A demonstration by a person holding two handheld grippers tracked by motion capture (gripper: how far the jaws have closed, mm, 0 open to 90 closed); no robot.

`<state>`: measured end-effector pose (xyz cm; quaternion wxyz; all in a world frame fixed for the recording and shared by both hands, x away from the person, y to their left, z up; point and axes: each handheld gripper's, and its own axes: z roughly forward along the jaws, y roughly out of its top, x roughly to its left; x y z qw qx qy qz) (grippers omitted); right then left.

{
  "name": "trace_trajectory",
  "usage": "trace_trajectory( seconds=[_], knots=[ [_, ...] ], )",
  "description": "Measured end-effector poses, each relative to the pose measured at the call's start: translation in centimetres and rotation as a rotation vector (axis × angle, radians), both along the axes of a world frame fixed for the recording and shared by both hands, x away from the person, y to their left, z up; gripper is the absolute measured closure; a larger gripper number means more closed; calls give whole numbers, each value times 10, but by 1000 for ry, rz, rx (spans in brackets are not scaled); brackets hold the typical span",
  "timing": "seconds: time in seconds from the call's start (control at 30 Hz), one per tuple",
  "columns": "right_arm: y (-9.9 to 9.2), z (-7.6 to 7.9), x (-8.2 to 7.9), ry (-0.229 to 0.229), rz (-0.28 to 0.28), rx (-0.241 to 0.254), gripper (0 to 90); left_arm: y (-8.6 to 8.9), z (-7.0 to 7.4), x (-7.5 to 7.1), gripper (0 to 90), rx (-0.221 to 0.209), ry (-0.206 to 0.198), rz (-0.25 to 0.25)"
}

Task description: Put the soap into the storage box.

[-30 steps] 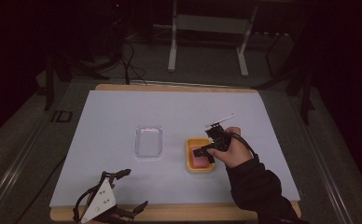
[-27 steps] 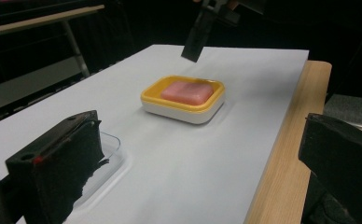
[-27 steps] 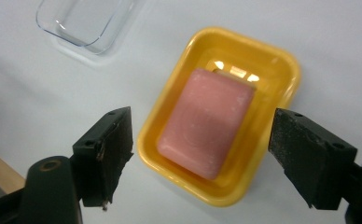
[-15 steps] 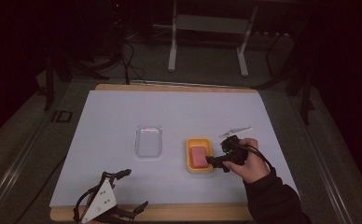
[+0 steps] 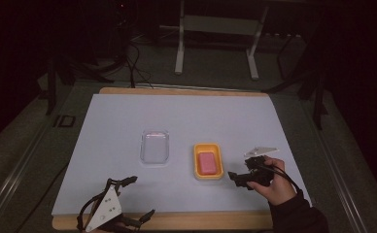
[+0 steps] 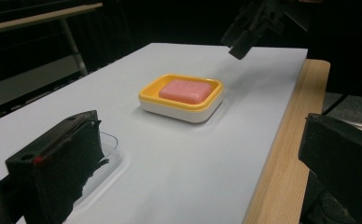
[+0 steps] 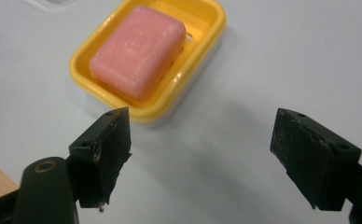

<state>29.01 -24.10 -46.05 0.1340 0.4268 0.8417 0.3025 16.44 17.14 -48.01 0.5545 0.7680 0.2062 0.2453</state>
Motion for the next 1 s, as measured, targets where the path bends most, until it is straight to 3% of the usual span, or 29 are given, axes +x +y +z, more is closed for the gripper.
trace_trajectory(
  seconds=[0.5, 0.67, 0.83, 1.0],
  knots=[
    [-29, -24, -25, -49, -63, -22, 198, -1, 0, 0, 3, 7, -1, -1],
    [-37, -29, -32, -78, -84, 28, 198, -1, 0, -1, 3, 8, -3, -1],
    [-43, -31, -33, -138, -130, 55, 198, -1, 0, 0, 3, 7, 2, -2],
    [-44, -34, -31, -132, -140, 43, 198, -1, 0, 0, 3, 10, 4, -2]
  ],
)
